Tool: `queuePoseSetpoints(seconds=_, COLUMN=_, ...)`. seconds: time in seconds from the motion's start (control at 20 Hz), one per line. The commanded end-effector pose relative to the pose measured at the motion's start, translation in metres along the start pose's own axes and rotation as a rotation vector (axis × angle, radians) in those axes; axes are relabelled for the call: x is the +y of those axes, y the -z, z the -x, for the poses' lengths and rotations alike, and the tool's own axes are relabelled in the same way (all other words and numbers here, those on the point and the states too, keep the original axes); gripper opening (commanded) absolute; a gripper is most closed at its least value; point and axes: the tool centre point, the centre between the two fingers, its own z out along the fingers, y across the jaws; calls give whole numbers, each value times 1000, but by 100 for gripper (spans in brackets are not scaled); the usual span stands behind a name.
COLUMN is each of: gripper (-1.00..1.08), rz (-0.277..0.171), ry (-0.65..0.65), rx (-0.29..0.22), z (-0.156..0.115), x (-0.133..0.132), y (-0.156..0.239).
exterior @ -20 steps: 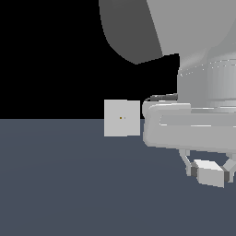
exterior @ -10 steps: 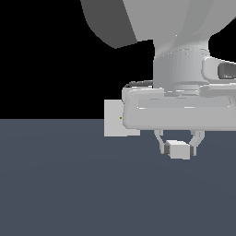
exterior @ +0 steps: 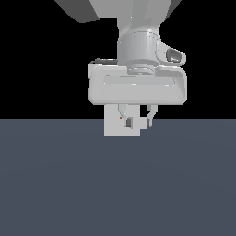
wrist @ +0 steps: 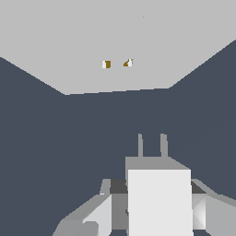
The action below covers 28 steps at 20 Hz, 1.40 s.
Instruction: Plug the charger into the wall socket.
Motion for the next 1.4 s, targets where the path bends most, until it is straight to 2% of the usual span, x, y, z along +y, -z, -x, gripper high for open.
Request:
queuePoseSetpoints(seconds=0.0, gripper=-100, rz=-3, ry=42, rx=-1, z=-4, x=-9, y=6)
queuePoseSetpoints(seconds=0.65, gripper=-100, rz=-5, ry=63, rx=-1, z=-10, x=-15, y=9)
queuePoseSetpoints(seconds=1.35, gripper=-100, rz=-6, ry=67, rx=-1, z=-52, x=-19, y=6)
